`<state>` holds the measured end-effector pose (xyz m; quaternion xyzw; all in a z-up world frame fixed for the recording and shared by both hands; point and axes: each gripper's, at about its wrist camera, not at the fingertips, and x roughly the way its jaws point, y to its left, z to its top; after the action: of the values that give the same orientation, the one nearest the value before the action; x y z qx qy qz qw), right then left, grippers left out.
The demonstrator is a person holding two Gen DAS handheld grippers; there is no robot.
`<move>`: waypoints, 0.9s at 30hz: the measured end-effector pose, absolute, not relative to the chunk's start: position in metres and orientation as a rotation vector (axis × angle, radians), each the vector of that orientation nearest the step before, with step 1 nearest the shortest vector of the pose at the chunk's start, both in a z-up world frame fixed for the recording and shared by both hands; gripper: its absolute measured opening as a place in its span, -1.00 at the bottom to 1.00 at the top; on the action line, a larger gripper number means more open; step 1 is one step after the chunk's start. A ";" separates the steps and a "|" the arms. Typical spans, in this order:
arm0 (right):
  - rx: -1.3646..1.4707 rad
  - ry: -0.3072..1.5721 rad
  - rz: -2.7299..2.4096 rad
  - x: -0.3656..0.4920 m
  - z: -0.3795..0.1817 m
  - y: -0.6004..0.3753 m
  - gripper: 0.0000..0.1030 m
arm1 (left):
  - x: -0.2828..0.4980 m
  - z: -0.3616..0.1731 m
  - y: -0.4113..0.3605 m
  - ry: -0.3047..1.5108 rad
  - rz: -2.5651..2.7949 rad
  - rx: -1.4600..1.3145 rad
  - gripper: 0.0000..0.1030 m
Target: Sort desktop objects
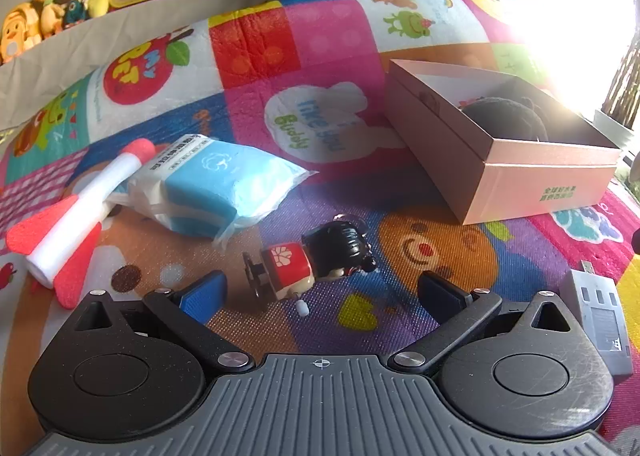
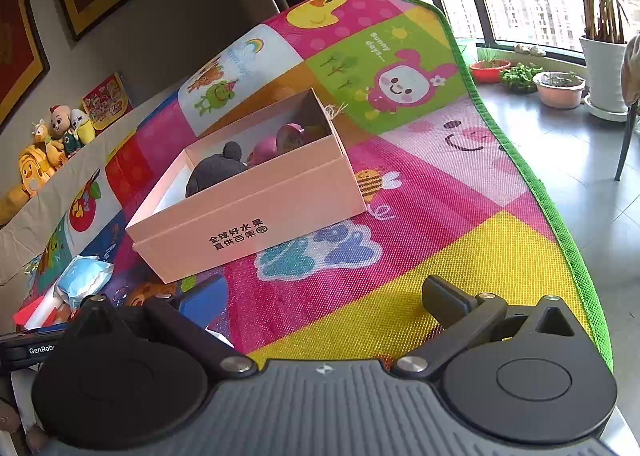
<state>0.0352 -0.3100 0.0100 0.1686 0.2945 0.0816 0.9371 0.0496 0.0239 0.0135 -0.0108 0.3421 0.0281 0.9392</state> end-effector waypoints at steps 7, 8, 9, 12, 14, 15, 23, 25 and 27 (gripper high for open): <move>0.328 0.609 0.161 0.036 0.010 -0.307 1.00 | 0.047 0.015 0.028 0.689 0.043 -0.050 1.00; 0.317 0.614 0.159 0.036 0.011 -0.306 1.00 | 0.048 0.014 0.027 0.695 0.046 -0.048 1.00; 0.303 0.620 0.157 0.037 0.011 -0.304 1.00 | 0.049 0.014 0.027 0.702 0.051 -0.042 1.00; 0.245 0.647 0.159 0.040 0.012 -0.298 1.00 | 0.048 0.014 0.022 0.702 0.034 -0.013 1.00; 0.167 0.680 0.156 0.043 0.012 -0.289 1.00 | 0.046 0.015 0.020 0.686 0.006 -0.004 1.00; 0.125 0.695 0.150 0.044 0.013 -0.284 1.00 | 0.044 0.015 0.020 0.678 -0.008 -0.004 1.00; 0.039 0.718 0.191 0.044 0.014 -0.275 1.00 | 0.033 0.018 0.018 0.689 -0.165 -0.095 1.00; 0.092 0.715 0.262 0.046 0.018 -0.284 1.00 | 0.030 0.017 0.014 0.684 -0.172 -0.063 1.00; 0.154 0.700 0.268 0.055 0.025 -0.289 1.00 | 0.030 0.017 0.013 0.677 -0.177 -0.060 1.00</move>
<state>0.0547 -0.2892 0.0250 0.0752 0.3417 0.1308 0.9276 0.0300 0.0133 0.0173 -0.0294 0.3318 -0.0864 0.9389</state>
